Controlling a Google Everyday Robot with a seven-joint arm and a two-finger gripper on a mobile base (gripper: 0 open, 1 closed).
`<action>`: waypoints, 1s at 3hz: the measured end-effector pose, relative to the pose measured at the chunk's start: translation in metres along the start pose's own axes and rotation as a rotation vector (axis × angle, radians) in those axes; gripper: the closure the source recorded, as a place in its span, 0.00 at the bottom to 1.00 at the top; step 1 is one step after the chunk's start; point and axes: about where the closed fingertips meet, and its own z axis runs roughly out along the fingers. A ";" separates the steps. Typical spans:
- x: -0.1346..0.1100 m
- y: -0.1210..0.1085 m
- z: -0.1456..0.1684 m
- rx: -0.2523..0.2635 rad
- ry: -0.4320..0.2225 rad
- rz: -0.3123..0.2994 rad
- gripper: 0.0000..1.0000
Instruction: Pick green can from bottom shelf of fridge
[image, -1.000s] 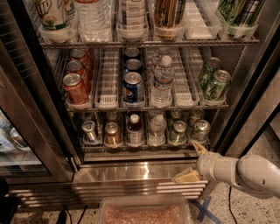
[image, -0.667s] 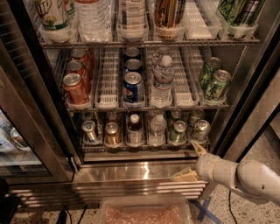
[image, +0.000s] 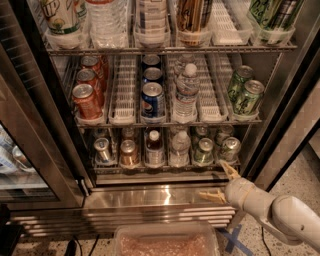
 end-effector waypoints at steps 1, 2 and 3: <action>-0.005 -0.006 -0.004 0.070 -0.038 -0.007 0.22; -0.006 -0.007 -0.004 0.074 -0.041 -0.006 0.03; -0.006 -0.007 -0.004 0.075 -0.042 -0.006 0.00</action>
Offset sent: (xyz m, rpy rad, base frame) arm 0.0013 -0.0034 0.0058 0.0125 -0.0520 -0.0416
